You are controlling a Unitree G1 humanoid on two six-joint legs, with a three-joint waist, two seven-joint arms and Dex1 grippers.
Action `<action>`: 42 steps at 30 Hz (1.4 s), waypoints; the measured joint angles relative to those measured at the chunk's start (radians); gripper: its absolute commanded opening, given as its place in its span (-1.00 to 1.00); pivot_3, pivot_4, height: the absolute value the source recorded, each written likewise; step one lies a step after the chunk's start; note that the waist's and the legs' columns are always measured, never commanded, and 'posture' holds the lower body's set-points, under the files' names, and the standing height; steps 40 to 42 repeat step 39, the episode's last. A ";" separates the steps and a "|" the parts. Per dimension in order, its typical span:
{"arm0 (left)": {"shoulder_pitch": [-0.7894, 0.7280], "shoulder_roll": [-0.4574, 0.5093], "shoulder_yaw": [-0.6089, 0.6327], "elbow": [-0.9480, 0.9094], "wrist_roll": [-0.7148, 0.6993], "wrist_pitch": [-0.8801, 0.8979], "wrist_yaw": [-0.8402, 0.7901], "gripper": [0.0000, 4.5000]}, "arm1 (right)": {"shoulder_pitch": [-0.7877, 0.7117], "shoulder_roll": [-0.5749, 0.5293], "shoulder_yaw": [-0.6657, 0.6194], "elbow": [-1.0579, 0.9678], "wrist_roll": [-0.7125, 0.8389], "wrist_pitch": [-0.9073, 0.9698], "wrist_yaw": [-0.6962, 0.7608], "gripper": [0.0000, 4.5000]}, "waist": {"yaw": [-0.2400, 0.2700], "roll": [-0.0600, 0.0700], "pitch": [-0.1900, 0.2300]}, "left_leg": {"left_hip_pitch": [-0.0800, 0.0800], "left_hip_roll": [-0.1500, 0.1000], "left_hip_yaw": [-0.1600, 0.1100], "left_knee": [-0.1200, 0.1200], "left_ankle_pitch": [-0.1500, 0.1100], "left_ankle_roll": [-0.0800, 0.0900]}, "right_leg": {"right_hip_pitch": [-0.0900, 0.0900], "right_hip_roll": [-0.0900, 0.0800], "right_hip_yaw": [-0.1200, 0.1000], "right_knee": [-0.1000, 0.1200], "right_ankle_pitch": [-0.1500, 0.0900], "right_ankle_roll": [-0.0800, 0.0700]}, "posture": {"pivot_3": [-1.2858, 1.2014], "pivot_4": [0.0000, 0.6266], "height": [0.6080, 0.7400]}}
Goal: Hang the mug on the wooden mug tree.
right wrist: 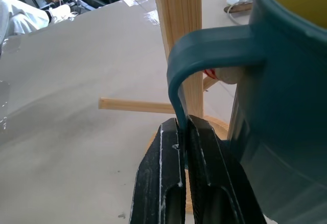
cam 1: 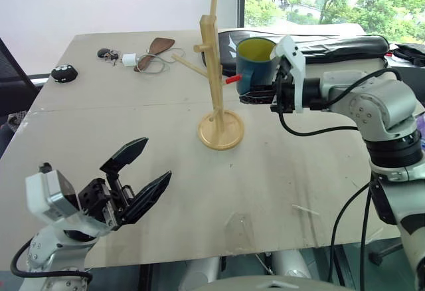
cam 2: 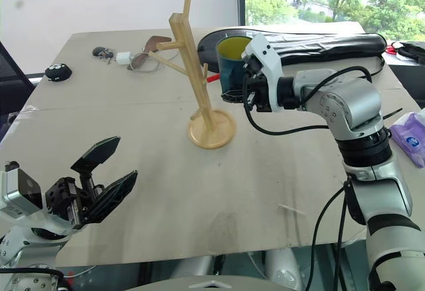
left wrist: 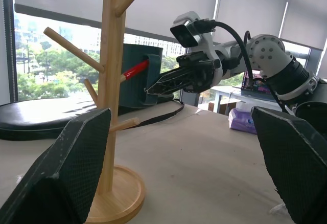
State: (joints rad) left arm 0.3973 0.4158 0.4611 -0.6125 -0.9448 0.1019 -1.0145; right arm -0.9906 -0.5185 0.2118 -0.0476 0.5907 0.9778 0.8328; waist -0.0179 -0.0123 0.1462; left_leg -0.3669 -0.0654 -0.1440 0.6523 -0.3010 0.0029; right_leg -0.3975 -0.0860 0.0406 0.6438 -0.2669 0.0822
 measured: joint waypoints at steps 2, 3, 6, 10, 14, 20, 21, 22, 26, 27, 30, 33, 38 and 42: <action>-0.002 0.000 -0.003 -0.001 0.003 -0.001 0.013 1.00 | -0.030 0.016 0.019 0.041 -0.029 -0.023 0.025 -0.99 | -0.002 0.000 0.000 | 0.000 0.000 0.000 0.000 0.000 0.000 | 0.000 0.000 0.000 0.000 0.000 0.000 | 0.03 -0.52 1.00; -0.004 -0.001 -0.006 -0.001 0.008 -0.001 0.019 1.00 | -0.044 0.022 0.032 0.063 -0.045 -0.040 0.038 -0.99 | -0.002 0.000 0.000 | 0.000 0.000 0.000 0.000 0.000 0.000 | 0.000 0.000 0.000 0.000 0.000 0.000 | 0.03 -0.52 1.00; -0.001 -0.003 -0.007 -0.003 0.011 -0.004 0.030 1.00 | -0.053 0.031 0.052 0.087 -0.065 -0.053 0.075 -0.73 | -0.001 0.000 0.000 | 0.000 0.000 0.000 0.000 0.000 0.000 | 0.000 0.000 0.000 0.000 0.000 0.000 | 0.03 -0.52 1.00; 0.008 -0.009 -0.008 -0.004 0.016 -0.017 0.040 1.00 | -0.053 0.044 0.064 0.105 -0.081 -0.079 0.115 -0.08 | 0.000 0.000 0.000 | -0.001 0.000 0.000 0.000 0.000 0.000 | -0.001 0.000 0.000 0.000 0.000 0.000 | 0.03 -0.52 1.00; -0.002 -0.009 -0.009 -0.001 0.017 -0.022 0.044 1.00 | 0.058 -0.032 -0.021 -0.035 -0.049 -0.112 0.140 0.53 | 0.015 -0.001 0.000 | -0.005 -0.001 -0.003 0.001 0.000 0.000 | -0.003 -0.001 -0.004 -0.002 0.000 0.000 | 0.03 -0.52 1.00; -0.070 0.030 -0.008 0.068 0.001 0.003 0.044 1.00 | 0.302 -0.109 -0.275 -0.300 0.107 -0.118 0.133 0.53 | 0.008 -0.001 -0.001 | -0.009 0.000 -0.003 0.001 0.000 0.000 | -0.008 0.000 -0.004 0.001 0.000 0.000 | 0.03 -0.52 1.00; -0.079 0.037 -0.009 0.087 0.001 0.009 0.042 1.00 | 0.344 -0.121 -0.300 -0.328 0.120 -0.116 0.126 0.53 | 0.008 -0.001 -0.001 | -0.009 0.000 -0.003 0.001 0.000 0.000 | -0.008 0.000 -0.004 0.001 0.000 0.000 | 0.03 -0.52 1.00; -0.093 0.048 -0.017 0.111 0.003 0.023 0.038 1.00 | 0.403 -0.135 -0.334 -0.364 0.128 -0.116 0.111 0.53 | 0.008 -0.001 -0.001 | -0.010 -0.001 -0.002 0.001 0.000 0.000 | -0.008 -0.001 -0.003 0.001 0.000 0.000 | 0.03 -0.52 1.00; -0.164 0.071 -0.094 0.270 0.119 0.038 0.036 1.00 | 0.635 -0.212 -0.428 -0.466 0.114 -0.141 0.076 0.53 | 0.009 0.001 -0.001 | -0.010 -0.002 -0.001 0.002 0.000 0.000 | -0.008 -0.001 -0.003 0.002 0.000 0.000 | 0.03 -0.52 1.00; -0.202 0.067 -0.126 0.339 0.161 0.029 0.027 1.00 | 0.716 -0.224 -0.462 -0.488 0.099 -0.168 0.075 0.53 | 0.013 0.000 -0.002 | -0.010 -0.001 -0.002 0.003 0.000 0.000 | -0.008 0.000 -0.003 0.002 0.000 0.000 | 0.03 -0.52 1.00; -0.249 0.061 -0.194 0.465 0.256 -0.001 0.011 1.00 | 0.880 -0.229 -0.531 -0.500 0.065 -0.232 0.073 0.53 | 0.009 0.000 -0.002 | -0.010 -0.001 -0.001 0.003 0.000 0.000 | -0.008 0.000 -0.002 0.003 0.000 0.000 | 0.03 -0.52 1.00; -0.291 0.061 -0.239 0.597 0.351 -0.031 0.009 1.00 | 1.105 -0.222 -0.603 -0.492 -0.025 -0.378 0.093 0.53 | 0.012 -0.002 -0.002 | -0.010 -0.002 -0.002 0.003 0.000 0.000 | -0.008 0.000 -0.003 0.004 0.000 0.000 | 0.03 -0.52 1.00; 0.025 0.211 -0.105 0.087 0.201 0.218 0.167 1.00 | 1.358 -0.192 -0.702 -0.446 -0.115 -0.543 0.121 0.53 | -0.012 -0.006 -0.001 | -0.010 -0.001 -0.002 0.002 -0.001 0.000 | -0.012 -0.003 0.003 0.002 0.002 0.002 | 0.03 -0.52 1.00; -0.002 0.230 -0.080 0.013 0.163 0.250 0.207 1.00 | 1.366 -0.190 -0.703 -0.446 -0.120 -0.568 0.121 0.53 | 0.001 0.000 -0.001 | -0.008 -0.001 0.000 0.002 -0.001 0.000 | -0.010 -0.002 0.003 0.001 0.006 0.003 | 0.03 -0.52 1.00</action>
